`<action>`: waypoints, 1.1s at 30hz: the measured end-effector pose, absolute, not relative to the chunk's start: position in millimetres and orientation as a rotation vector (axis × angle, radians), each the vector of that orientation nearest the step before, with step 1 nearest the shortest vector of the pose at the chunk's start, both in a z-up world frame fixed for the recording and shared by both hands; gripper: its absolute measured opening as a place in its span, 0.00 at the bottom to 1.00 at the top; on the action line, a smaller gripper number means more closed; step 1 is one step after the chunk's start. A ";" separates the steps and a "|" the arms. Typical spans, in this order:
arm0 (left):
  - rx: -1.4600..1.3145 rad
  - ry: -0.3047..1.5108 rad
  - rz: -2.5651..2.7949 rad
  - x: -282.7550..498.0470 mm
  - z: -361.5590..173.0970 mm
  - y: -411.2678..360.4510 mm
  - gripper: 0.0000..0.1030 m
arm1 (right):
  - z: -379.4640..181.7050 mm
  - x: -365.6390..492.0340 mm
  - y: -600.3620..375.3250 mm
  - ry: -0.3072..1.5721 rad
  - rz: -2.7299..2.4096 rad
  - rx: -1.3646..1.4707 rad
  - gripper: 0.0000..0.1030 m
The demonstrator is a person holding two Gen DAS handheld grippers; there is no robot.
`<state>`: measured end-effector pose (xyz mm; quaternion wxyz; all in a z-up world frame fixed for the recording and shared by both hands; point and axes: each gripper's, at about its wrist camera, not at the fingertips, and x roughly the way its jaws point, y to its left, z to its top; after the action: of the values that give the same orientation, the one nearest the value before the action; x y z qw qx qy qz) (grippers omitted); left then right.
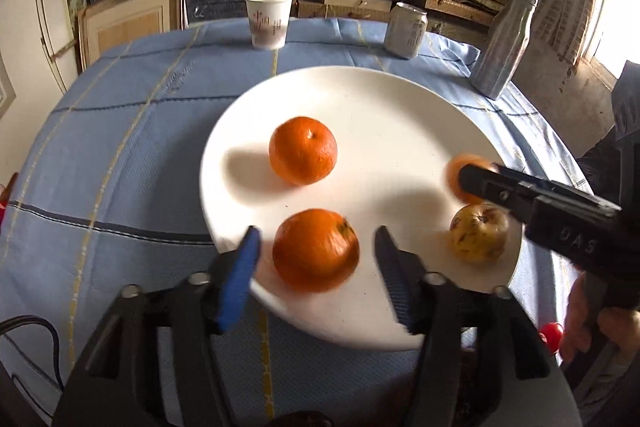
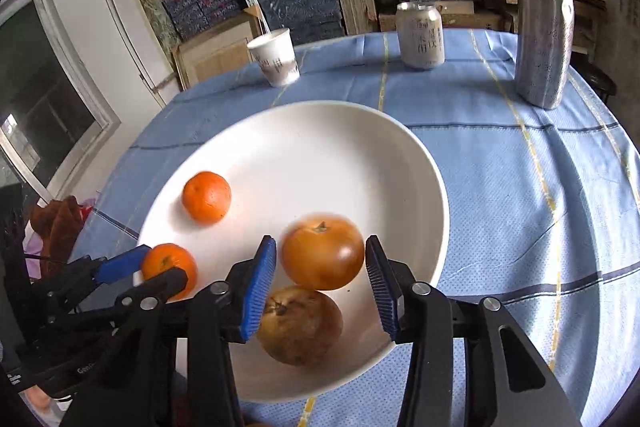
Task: Organize fruits
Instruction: 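Carry both fruits into the white bowl and open both tools, then move both tools back to the fruit cluster and grasp a red plum with the left tool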
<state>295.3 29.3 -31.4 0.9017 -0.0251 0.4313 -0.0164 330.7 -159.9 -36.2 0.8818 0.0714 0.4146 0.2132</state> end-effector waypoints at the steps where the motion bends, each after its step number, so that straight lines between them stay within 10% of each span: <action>1: -0.053 0.877 -0.034 291.7 -26.4 29.6 0.66 | -26.3 325.1 -163.6 0.829 0.448 0.161 0.45; 5: -0.071 0.807 -0.039 268.8 1.2 37.4 0.66 | 35.0 277.1 -175.7 0.618 0.484 0.140 0.48; 7: -0.078 0.748 -0.014 247.1 21.5 45.1 0.69 | 64.9 240.2 -182.3 0.501 0.509 0.128 0.68; 9: -0.086 0.699 0.016 227.3 31.5 51.8 0.93 | 77.6 204.4 -188.1 0.417 0.524 0.103 0.74; 12: -0.095 0.650 0.072 184.9 32.1 63.0 0.94 | 61.0 166.3 -199.3 0.392 0.497 0.083 0.82; 33: -0.040 0.801 0.193 132.5 -41.2 84.2 0.94 | -39.2 148.5 -256.9 0.632 0.346 0.251 0.87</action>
<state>132.5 84.2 -41.2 0.9161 -0.0194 0.3893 0.0939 148.5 -256.9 -39.2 0.9281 0.1225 0.3086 0.1687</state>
